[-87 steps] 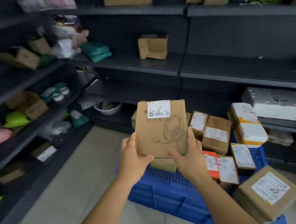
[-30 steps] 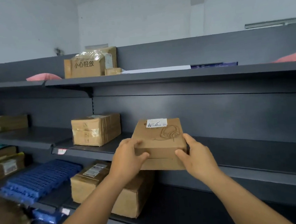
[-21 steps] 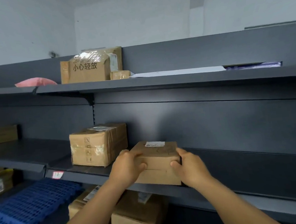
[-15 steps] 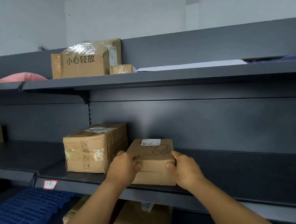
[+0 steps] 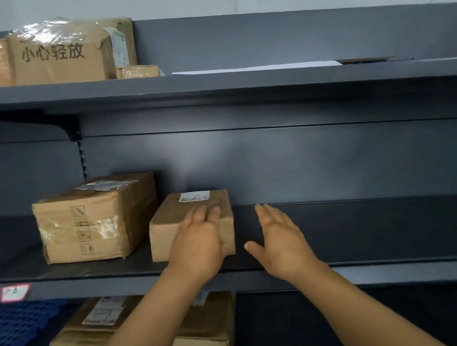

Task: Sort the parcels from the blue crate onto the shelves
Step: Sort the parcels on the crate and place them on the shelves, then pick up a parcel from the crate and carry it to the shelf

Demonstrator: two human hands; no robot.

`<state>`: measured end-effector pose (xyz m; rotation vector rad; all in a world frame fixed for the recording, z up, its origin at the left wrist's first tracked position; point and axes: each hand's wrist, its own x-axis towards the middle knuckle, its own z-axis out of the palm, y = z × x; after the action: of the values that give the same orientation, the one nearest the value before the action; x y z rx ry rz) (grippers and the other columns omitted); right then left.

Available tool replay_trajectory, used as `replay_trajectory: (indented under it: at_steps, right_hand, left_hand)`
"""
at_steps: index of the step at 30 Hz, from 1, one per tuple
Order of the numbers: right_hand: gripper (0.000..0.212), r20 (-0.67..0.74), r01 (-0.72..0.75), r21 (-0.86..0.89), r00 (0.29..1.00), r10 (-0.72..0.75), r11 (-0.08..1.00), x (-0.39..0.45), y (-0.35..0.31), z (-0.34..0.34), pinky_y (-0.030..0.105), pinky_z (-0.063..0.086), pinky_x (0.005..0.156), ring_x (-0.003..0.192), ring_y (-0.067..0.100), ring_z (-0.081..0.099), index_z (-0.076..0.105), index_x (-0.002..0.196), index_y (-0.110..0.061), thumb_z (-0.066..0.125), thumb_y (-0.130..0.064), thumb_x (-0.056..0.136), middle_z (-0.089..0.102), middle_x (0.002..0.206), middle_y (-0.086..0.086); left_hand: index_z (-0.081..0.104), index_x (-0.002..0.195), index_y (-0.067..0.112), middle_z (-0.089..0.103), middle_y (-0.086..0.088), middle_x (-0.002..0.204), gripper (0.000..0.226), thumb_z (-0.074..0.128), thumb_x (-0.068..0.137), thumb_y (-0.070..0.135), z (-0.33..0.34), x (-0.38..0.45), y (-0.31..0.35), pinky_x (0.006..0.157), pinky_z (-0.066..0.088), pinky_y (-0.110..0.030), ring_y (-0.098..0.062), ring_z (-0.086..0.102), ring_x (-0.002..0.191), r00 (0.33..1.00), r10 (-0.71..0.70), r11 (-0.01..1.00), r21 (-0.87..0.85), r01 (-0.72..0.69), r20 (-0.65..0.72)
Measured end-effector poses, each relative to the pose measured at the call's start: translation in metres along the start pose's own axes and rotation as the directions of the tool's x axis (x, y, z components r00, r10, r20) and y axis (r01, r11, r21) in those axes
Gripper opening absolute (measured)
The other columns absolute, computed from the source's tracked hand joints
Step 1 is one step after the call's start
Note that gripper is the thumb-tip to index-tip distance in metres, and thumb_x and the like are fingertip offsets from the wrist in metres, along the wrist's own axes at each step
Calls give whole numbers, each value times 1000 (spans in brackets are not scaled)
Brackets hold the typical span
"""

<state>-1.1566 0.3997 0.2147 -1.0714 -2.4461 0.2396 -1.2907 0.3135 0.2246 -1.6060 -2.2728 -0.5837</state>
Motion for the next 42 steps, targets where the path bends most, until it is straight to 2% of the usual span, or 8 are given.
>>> replay_trajectory:
  at_steps: [4,10,14,20,28,34,42]
  right_hand:
    - [82,-40,-57,-123,998,53,991,-37,38,-10,34,2,120,148,16,-4,-3,154,-20,49,-45,96,-1,162,-2]
    - [83,-36,-220,-169,975,217,961,-116,99,-43,35,-2,120,148,16,-8,-6,154,-21,49,-45,96,-5,162,-4]
    - [83,-85,-329,-200,944,319,923,-183,143,-70,36,-2,119,148,17,-7,-3,154,-20,51,-44,96,-3,162,-3]
    - [85,-135,-510,-234,860,492,828,-308,205,-113,38,0,120,148,18,-7,-3,154,-20,53,-44,95,-2,162,-4]
    - [86,-194,-728,-252,683,704,637,-500,269,-169,39,2,120,149,18,-4,2,155,-21,56,-44,92,2,162,-4]
    - [86,-263,-844,-247,532,805,477,-627,295,-207,39,4,120,149,18,-2,2,154,-20,55,-44,92,3,162,-3]
    - [85,-338,-968,-151,242,910,201,-774,312,-240,40,5,119,149,20,0,5,155,-19,57,-42,92,7,162,-2]
  left_hand:
    - [8,154,20,9,-4,161,78,54,94,40,17,-13,50,118,6,-30,-20,2,148,994,108,993,-43,-107,21]
    - [5,154,21,3,-2,161,77,51,96,42,42,-40,133,119,4,-34,-20,-1,148,956,260,960,-138,-242,135]
    - [5,154,20,4,-1,161,78,51,96,42,52,-73,200,120,4,-33,-19,0,148,910,369,919,-225,-325,191]
    - [7,154,22,7,3,161,76,52,96,42,58,-149,316,118,6,-31,-17,2,148,816,536,824,-341,-451,216]
    - [15,153,20,18,3,158,75,55,94,41,56,-271,464,118,12,-32,-17,11,146,646,732,660,-457,-596,215]
    - [15,153,19,19,2,157,74,54,94,41,50,-355,561,117,14,-31,-17,14,145,487,857,498,-513,-699,169]
    - [13,153,19,18,2,158,75,54,94,42,49,-461,670,118,16,-33,-18,13,146,221,966,258,-596,-760,137]
